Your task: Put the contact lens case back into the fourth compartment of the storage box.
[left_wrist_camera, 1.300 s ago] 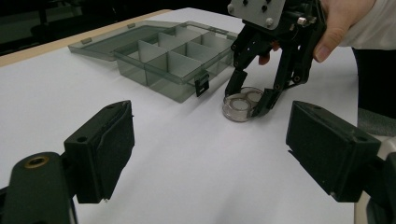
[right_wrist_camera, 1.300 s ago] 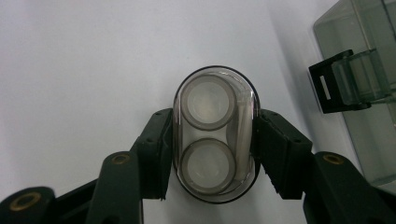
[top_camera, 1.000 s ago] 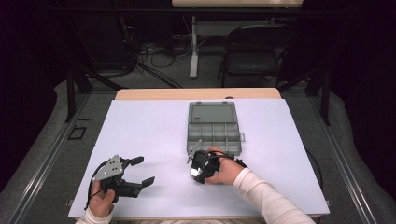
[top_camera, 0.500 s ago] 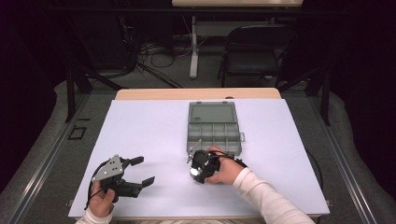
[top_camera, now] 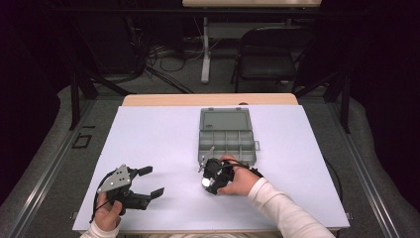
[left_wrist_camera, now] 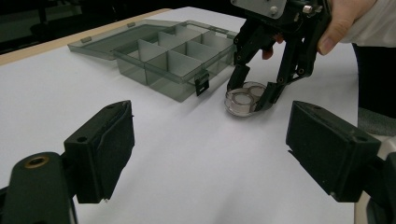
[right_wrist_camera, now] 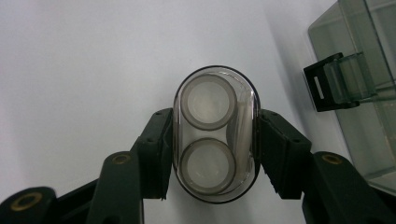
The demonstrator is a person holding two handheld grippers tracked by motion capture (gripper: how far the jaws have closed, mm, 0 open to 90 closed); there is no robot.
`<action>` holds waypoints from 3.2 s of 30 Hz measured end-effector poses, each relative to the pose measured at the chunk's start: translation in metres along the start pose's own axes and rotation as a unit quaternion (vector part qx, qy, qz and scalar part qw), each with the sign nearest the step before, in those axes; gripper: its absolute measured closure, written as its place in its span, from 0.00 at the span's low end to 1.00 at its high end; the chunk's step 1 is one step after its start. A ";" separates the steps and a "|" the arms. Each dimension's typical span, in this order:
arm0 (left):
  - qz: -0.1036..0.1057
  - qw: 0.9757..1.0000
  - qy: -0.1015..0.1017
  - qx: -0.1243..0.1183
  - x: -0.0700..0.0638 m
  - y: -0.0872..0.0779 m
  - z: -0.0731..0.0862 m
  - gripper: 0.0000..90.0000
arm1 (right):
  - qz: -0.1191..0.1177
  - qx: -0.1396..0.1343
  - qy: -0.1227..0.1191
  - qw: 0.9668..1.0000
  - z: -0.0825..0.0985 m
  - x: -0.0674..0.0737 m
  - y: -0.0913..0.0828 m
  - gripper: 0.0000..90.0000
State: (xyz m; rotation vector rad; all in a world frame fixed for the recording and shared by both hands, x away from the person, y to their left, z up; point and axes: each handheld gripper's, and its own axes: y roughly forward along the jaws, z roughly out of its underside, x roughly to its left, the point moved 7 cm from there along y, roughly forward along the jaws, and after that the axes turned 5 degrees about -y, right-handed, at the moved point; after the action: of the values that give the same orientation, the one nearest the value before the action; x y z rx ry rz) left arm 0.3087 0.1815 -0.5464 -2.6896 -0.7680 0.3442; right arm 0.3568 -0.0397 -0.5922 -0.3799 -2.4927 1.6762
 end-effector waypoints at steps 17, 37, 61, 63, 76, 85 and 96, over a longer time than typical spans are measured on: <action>0.000 1.000 0.000 0.000 0.000 0.000 0.000 0.18 | 0.014 -0.025 0.015 0.999 -0.001 -0.004 -0.012 0.54; 0.002 1.000 0.000 0.001 0.000 0.000 0.000 0.18 | 0.040 -0.081 0.052 0.995 -0.004 -0.017 -0.032 0.54; 0.000 1.000 0.000 0.001 0.000 0.000 0.000 0.18 | 0.066 -0.131 0.102 0.984 0.002 -0.039 -0.056 0.54; -0.001 1.000 0.000 0.001 0.000 0.000 0.000 0.18 | 0.068 -0.133 0.107 0.983 0.003 -0.041 -0.058 0.54; 0.001 1.000 0.000 0.001 0.000 0.000 0.000 0.18 | 0.076 -0.154 0.138 0.975 0.012 -0.055 -0.069 0.54; 0.000 1.000 0.000 0.001 0.000 0.000 0.000 0.18 | 0.084 -0.162 0.155 0.971 0.019 -0.065 -0.076 0.54; 0.000 1.000 0.000 0.002 0.000 0.000 0.000 0.18 | 0.093 -0.160 0.169 0.968 0.029 -0.075 -0.082 0.54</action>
State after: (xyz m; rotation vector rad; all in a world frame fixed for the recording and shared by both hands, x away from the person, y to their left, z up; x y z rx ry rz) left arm 0.3090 0.1817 -0.5469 -2.6866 -0.7661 0.3462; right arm 0.4103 -0.1149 -0.5241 -0.8753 -2.5175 1.1300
